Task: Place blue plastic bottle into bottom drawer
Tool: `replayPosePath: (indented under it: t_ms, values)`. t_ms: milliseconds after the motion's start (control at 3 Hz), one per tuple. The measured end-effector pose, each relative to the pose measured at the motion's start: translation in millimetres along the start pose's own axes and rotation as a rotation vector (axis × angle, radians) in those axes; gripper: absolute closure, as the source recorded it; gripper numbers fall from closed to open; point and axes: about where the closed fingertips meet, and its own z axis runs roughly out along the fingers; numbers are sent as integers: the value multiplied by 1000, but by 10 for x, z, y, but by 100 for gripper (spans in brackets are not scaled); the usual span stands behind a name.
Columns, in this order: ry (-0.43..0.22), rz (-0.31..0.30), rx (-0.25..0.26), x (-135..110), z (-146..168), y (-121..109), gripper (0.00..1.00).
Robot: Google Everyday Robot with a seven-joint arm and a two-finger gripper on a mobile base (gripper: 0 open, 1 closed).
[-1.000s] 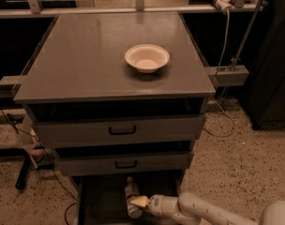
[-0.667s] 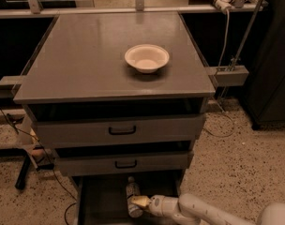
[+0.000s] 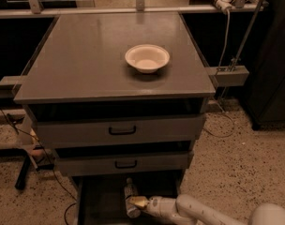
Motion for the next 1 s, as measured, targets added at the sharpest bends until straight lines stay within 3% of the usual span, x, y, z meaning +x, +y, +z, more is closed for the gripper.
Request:
replayPosePath:
  t_ms: [1000]
  values:
    - [46,55,-15,133,230,-212,100]
